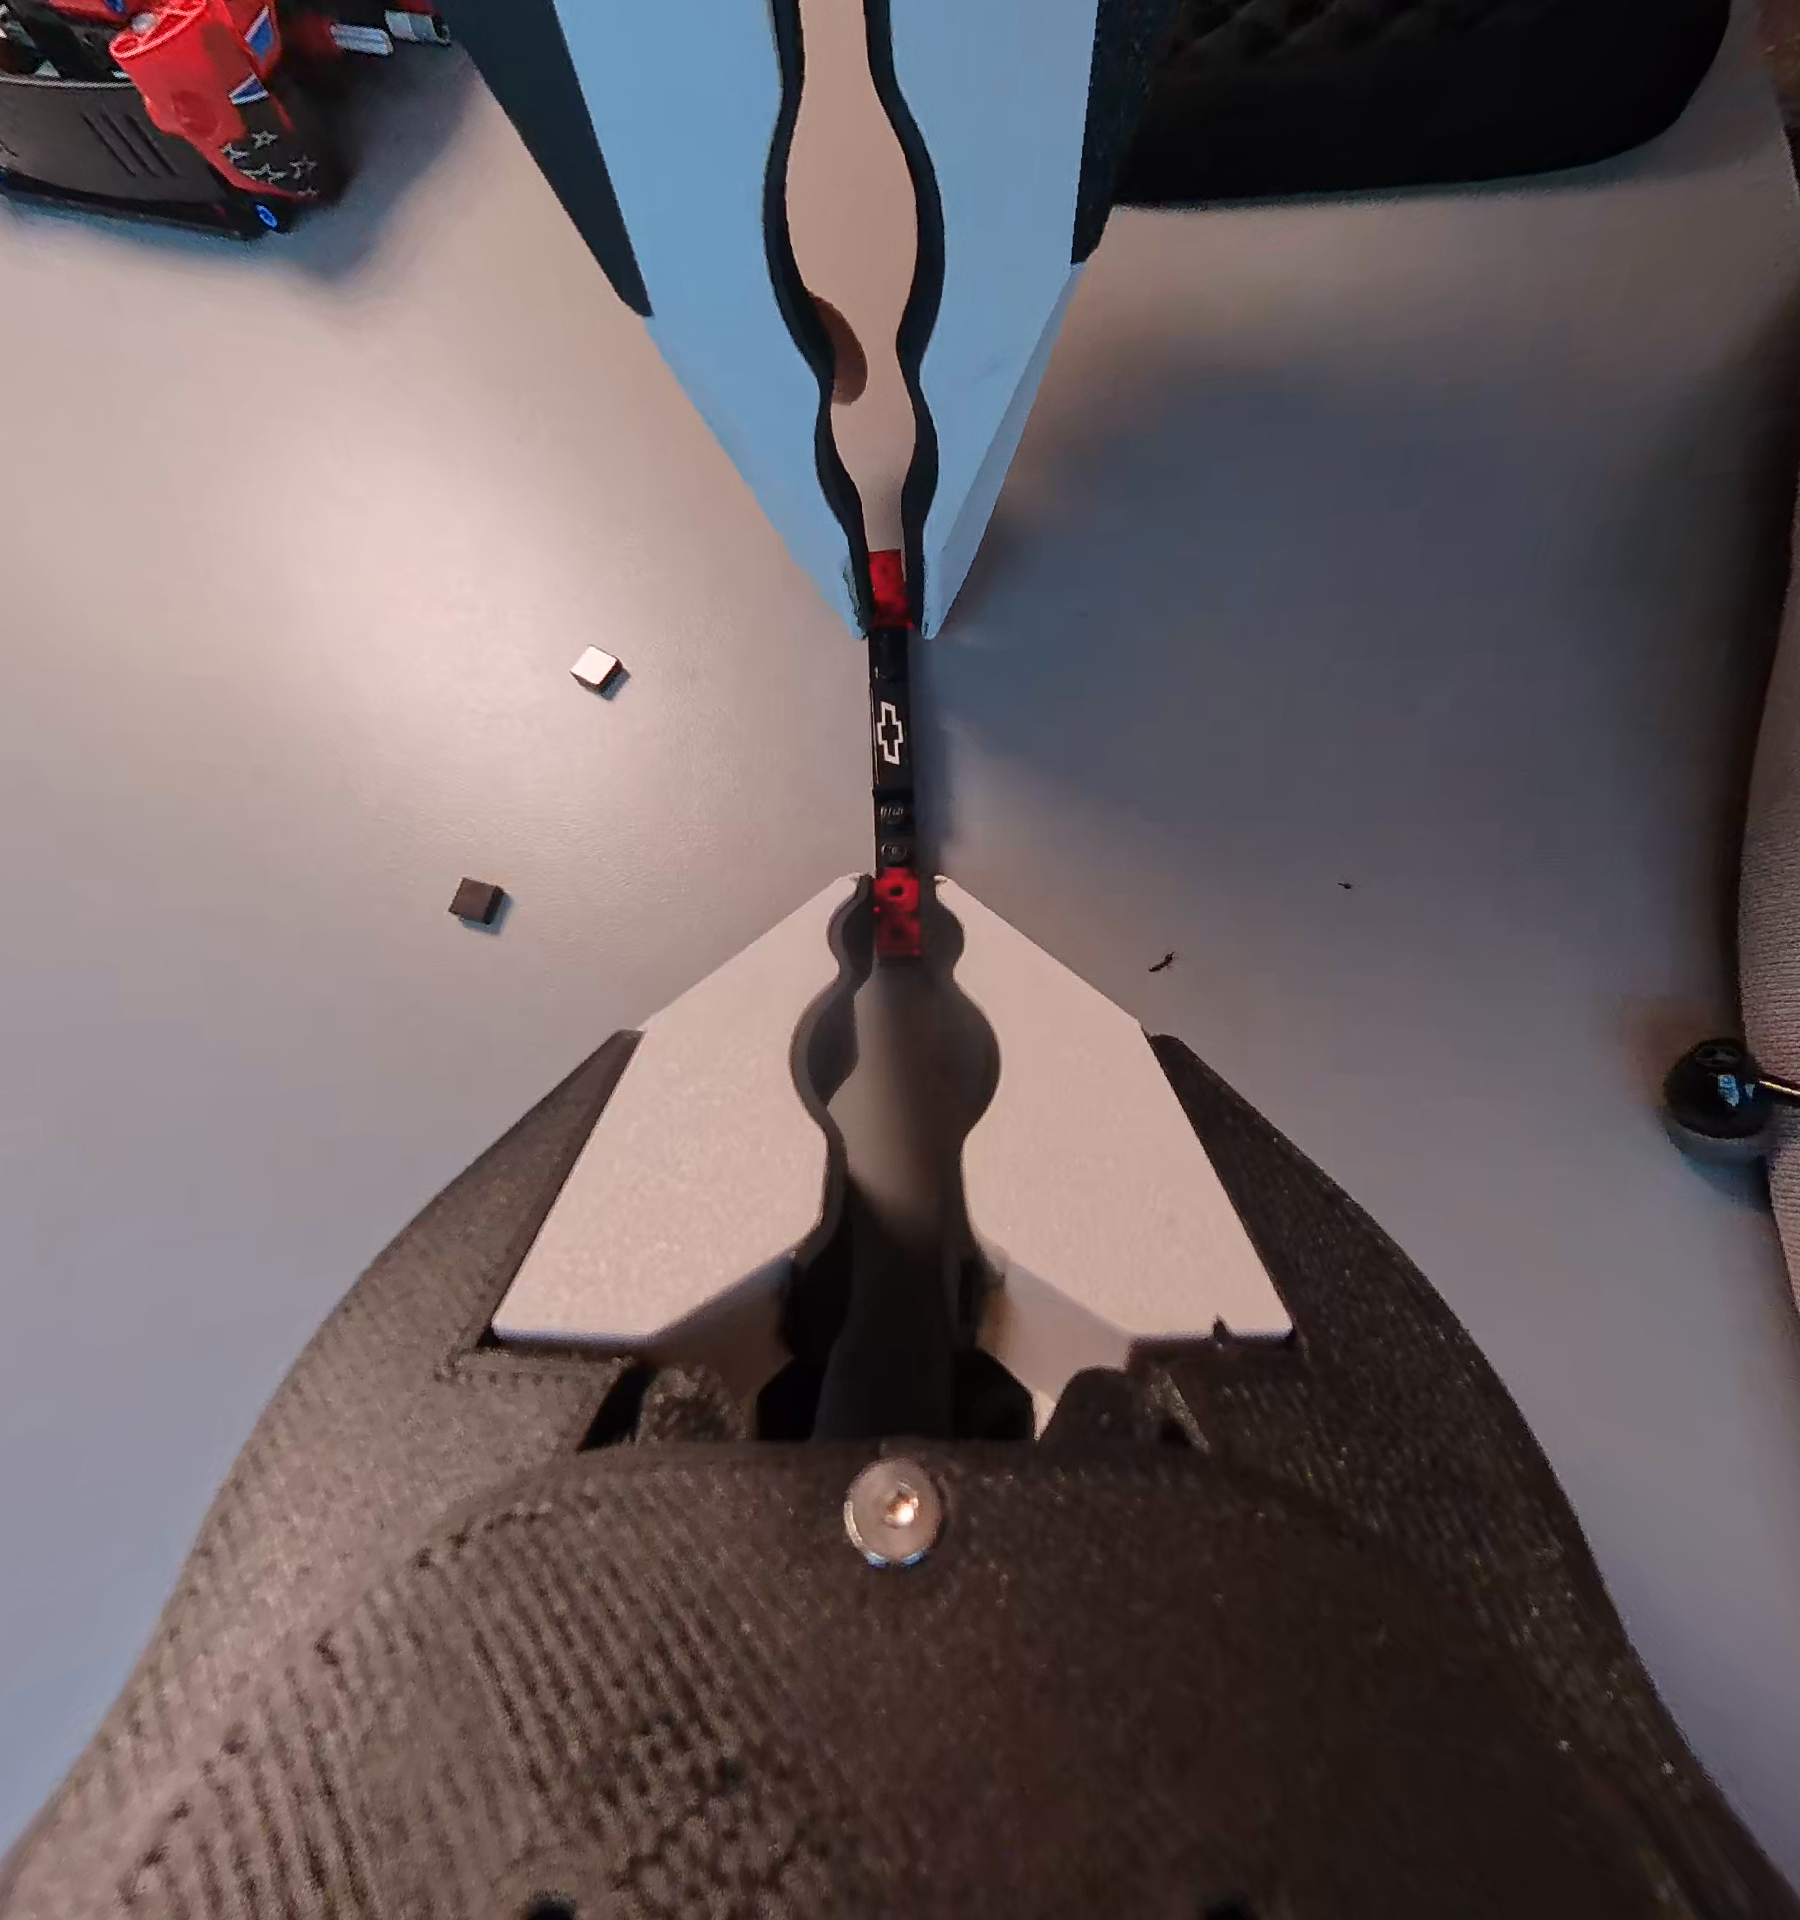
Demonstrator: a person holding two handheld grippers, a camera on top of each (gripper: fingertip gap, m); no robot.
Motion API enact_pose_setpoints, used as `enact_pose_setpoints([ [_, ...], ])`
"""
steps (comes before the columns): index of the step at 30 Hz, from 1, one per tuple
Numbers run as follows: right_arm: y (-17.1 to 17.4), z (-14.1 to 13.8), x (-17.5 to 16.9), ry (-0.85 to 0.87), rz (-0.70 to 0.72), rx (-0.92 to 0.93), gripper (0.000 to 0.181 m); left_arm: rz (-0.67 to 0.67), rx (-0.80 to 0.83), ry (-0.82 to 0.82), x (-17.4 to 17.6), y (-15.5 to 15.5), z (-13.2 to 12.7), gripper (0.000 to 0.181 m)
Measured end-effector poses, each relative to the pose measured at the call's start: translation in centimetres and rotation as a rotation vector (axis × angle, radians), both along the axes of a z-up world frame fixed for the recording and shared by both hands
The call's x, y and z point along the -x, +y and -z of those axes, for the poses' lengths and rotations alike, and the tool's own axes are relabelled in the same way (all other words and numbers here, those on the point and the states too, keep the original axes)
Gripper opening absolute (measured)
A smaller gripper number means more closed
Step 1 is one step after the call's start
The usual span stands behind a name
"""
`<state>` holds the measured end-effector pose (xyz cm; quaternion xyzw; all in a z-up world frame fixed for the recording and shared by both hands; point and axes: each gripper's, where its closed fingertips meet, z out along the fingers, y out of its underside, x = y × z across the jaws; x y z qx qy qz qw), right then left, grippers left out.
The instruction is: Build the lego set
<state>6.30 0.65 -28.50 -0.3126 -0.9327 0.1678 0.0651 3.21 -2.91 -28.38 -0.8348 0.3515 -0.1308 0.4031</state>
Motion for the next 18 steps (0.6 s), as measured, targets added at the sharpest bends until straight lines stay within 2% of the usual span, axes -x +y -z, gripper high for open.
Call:
enact_pose_setpoints([
  [8,0.19,-0.28,0.07,0.066,0.089,0.137,0.006,-0.005,-0.002,0.002,0.04,-0.03,-0.01,0.006],
  [18,0.35,0.09,-0.22,0.086,0.080,0.142,0.011,-0.004,-0.005,0.006,0.04,-0.02,0.00,0.006],
])
